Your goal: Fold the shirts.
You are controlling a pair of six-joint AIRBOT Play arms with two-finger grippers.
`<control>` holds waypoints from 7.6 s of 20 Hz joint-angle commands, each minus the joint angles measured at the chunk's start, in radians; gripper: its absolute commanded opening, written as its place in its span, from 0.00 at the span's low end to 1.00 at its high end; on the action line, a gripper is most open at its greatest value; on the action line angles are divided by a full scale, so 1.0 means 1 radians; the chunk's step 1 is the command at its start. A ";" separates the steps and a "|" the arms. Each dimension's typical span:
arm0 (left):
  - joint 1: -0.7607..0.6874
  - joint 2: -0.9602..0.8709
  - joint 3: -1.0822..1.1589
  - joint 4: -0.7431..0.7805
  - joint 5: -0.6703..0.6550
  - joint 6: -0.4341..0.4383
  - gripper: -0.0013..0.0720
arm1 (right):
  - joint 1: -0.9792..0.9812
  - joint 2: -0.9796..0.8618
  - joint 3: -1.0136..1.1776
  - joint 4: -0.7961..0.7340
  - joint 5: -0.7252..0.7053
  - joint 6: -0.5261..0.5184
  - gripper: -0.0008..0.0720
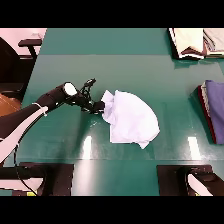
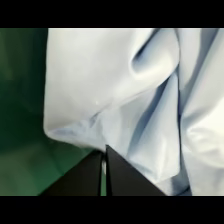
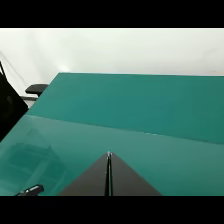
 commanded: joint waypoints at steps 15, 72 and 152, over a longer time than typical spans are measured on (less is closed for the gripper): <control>0.204 0.123 0.127 0.162 -0.031 -0.003 0.05 | 0.011 -0.103 -0.886 0.090 0.185 0.106 0.69; 0.397 -0.019 0.509 0.455 -0.137 -0.058 0.77 | 0.014 -0.890 0.328 0.026 0.334 0.079 0.52; 0.334 0.650 1.049 0.350 -0.344 -0.076 0.05 | -0.377 0.008 0.570 -0.259 0.621 0.048 0.03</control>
